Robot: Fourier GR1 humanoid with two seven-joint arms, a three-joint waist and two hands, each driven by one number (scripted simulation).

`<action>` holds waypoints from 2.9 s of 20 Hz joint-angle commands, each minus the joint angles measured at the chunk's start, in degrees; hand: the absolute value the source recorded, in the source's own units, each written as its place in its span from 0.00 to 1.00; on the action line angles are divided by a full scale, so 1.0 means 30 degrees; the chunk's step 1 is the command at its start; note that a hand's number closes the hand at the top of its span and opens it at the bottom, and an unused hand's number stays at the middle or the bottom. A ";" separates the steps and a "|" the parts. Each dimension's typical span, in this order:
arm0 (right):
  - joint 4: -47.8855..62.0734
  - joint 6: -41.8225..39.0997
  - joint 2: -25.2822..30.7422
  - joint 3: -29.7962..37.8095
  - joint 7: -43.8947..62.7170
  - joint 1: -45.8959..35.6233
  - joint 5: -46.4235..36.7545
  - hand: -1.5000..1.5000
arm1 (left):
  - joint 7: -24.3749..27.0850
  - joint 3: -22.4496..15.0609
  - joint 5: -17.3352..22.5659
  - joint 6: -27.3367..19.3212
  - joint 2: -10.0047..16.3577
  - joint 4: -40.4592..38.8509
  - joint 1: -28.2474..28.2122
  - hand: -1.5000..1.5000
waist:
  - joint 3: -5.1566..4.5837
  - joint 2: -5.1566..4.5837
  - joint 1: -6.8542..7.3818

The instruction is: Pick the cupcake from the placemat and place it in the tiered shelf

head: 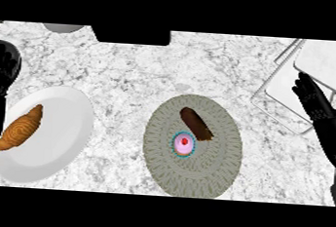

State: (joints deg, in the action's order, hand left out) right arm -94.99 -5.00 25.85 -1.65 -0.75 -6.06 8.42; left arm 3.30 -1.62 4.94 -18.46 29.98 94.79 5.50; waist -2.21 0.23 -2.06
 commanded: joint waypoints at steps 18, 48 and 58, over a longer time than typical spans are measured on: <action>-0.5477 0.8612 -0.5172 -0.6647 0.9344 -0.1641 -0.6190 0.00 | -0.2854 -0.1841 0.1232 -0.0276 -0.4239 0.0019 -0.0818 0.50 | 0.0698 0.0074 0.0539; 0.2800 -0.3400 -0.5936 -1.3524 2.8318 -1.1594 -1.2706 0.00 | -0.3433 -0.0886 0.1197 0.0339 -0.3603 -0.0203 -0.0259 0.50 | 0.0672 0.0013 0.0563; 0.2789 -0.3039 -0.6595 -1.1895 2.6786 -1.0201 -1.4267 0.00 | -0.2768 -0.0705 0.1289 0.0732 -0.4183 -0.0257 -0.0663 0.50 | 0.0721 -0.0039 0.0645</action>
State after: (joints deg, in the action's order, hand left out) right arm -87.58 -10.85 8.09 -39.63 69.13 -36.18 -33.52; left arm -6.04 -4.34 8.44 -17.12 17.85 94.82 3.46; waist -0.07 0.26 -0.30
